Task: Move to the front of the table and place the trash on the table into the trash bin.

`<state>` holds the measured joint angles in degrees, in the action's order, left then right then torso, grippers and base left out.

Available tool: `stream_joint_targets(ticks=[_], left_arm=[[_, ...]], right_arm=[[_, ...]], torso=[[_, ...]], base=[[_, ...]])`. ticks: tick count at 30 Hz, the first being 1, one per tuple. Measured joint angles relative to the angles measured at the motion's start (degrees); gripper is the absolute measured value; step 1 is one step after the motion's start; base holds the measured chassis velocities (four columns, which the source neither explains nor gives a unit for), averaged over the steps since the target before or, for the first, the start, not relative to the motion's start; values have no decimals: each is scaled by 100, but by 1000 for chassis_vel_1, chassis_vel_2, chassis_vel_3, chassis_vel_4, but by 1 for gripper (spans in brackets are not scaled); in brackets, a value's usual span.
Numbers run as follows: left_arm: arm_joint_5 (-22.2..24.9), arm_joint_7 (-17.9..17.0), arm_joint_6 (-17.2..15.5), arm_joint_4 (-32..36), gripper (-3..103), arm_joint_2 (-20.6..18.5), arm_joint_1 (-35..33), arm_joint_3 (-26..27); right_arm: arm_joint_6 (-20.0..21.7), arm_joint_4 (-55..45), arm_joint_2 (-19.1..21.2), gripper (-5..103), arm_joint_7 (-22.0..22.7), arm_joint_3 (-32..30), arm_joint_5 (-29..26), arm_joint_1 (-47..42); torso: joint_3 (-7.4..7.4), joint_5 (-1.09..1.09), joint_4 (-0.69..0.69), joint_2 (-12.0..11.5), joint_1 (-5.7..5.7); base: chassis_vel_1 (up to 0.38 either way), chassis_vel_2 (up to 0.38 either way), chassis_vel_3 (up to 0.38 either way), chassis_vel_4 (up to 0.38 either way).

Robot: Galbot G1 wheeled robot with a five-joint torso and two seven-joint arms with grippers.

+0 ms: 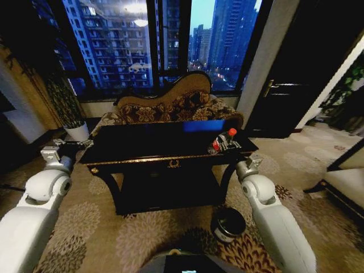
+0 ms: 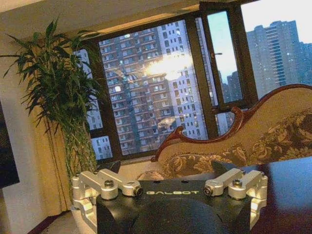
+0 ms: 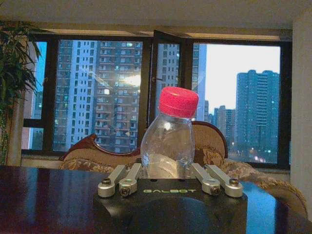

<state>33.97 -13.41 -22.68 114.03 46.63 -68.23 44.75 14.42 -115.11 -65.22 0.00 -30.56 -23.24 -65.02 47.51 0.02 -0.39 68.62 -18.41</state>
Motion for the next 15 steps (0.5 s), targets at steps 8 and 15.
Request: stream_joint_targets(ticks=[8,15], left_arm=[[-7,2,44,52,100,103,-17,-19],[-33,4,101,78,100,195,-63,-16]], right_arm=[[-23,113,-152,30,0,67,120,-76],[-125,1007,-303,30,0,-10,1048,-142]], torso=[[-2,-1,1,2,3],[2,-2,0,-2,-4]], base=[[171,-182,-155,181],[10,-25,-14,22]])
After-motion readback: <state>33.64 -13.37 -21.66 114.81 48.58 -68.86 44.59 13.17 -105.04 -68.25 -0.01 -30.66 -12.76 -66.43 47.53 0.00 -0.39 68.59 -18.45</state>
